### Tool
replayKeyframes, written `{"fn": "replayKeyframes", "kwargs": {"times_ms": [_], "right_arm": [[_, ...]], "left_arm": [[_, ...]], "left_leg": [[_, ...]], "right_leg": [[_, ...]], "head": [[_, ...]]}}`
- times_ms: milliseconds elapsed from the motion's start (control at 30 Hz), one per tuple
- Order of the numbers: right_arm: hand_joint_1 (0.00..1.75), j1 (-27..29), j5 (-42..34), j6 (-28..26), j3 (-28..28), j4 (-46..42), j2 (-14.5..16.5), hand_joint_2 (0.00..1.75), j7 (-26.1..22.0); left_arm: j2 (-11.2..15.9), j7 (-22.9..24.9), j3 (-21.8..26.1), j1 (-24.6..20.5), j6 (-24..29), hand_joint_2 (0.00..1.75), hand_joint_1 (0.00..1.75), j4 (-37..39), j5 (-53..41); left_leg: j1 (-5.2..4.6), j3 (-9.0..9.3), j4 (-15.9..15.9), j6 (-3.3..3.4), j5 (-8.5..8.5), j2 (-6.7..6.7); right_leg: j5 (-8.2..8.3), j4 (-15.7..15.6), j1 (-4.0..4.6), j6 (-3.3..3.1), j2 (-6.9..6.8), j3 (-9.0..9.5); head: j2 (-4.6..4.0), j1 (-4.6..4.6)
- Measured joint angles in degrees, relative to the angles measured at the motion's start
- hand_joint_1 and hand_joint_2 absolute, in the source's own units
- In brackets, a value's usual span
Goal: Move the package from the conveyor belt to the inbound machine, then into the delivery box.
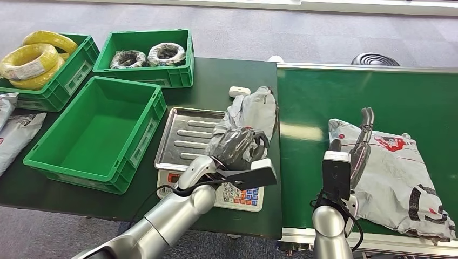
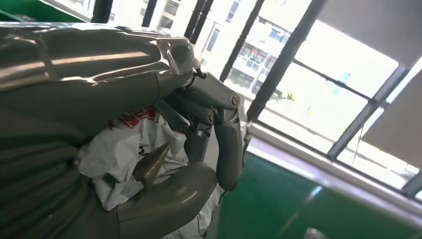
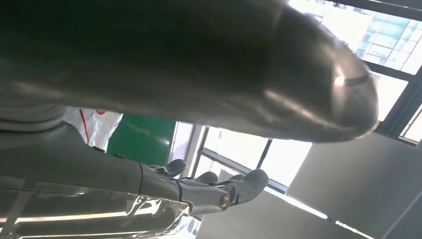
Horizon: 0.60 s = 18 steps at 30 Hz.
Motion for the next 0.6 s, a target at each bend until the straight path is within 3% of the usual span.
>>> {"fn": "replayKeyframes", "kwargs": {"times_ms": [300,433,600], "right_arm": [[0.00,0.10,-0.01,-1.39,0.54,0.64,0.01,0.00,-0.03],[0.00,0.40,-0.63,-3.18,1.19,1.30,0.02,0.00,-0.25],[0.00,0.64,-1.33,-4.11,2.24,1.96,0.02,0.00,-0.27]], "left_arm": [[3.43,1.32,11.94,-2.50,12.34,1.75,1.75,-16.22,6.19],[5.19,3.14,17.84,-7.17,17.62,1.75,1.75,-17.38,6.24],[6.70,1.82,24.76,-10.90,22.70,1.75,1.71,-16.20,1.25]], "left_leg": [[0.01,-0.04,0.00,0.00,0.03,0.00],[0.02,-0.04,0.00,-0.01,0.04,0.00],[0.02,-0.06,0.00,-0.02,0.06,0.01]], "right_leg": [[0.00,0.02,0.01,0.00,-0.01,-0.04],[0.00,0.03,0.01,0.00,0.00,-0.04],[0.00,0.05,0.01,0.00,0.00,-0.04]], "head": [[0.00,0.01],[0.00,0.00],[0.00,0.02]]}}
